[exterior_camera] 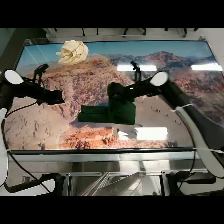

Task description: Fold the shirts.

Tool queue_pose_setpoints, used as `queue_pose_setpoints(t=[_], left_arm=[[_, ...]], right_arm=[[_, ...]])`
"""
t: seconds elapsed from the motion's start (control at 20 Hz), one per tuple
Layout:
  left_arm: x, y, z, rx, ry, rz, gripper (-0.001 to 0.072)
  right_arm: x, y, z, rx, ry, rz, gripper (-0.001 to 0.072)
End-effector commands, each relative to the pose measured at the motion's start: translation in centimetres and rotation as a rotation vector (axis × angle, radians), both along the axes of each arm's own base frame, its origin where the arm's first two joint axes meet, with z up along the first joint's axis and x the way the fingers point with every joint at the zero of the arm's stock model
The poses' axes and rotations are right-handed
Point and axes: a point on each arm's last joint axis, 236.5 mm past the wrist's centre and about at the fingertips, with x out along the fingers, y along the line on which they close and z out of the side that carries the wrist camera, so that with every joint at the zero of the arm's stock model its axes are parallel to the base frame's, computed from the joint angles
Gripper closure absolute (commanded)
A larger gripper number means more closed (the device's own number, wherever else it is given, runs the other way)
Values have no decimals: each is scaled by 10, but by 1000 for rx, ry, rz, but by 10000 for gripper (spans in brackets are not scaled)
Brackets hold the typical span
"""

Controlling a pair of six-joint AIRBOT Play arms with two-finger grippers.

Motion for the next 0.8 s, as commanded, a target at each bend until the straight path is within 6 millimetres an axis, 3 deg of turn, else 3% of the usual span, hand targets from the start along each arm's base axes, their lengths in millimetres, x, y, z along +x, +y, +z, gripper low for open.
queue_pose_setpoints(t=[0.0,0.2,0.35,0.55,0.6,0.65,0.7,0.75], left_arm=[[-5,22,7,-16,-38,68,697],[-3,22,7,-13,-49,61,698],[-3,22,7,-12,-51,63,697],[-3,22,7,-13,-48,61,697],[-4,22,7,-13,-48,61,697],[-4,22,7,-13,-46,61,697],[-4,22,7,-13,-44,60,698],[-5,22,7,-13,-44,59,697]], right_arm=[[11,59,-42,38,4,-72,687],[-4,91,-83,70,90,-49,686],[-8,103,-88,113,108,-41,686],[-13,106,-85,133,116,-17,678],[-14,106,-84,138,116,-1,523],[-14,104,-79,158,114,16,155],[-15,101,-69,198,117,40,9],[-18,96,-57,237,109,89,8]])
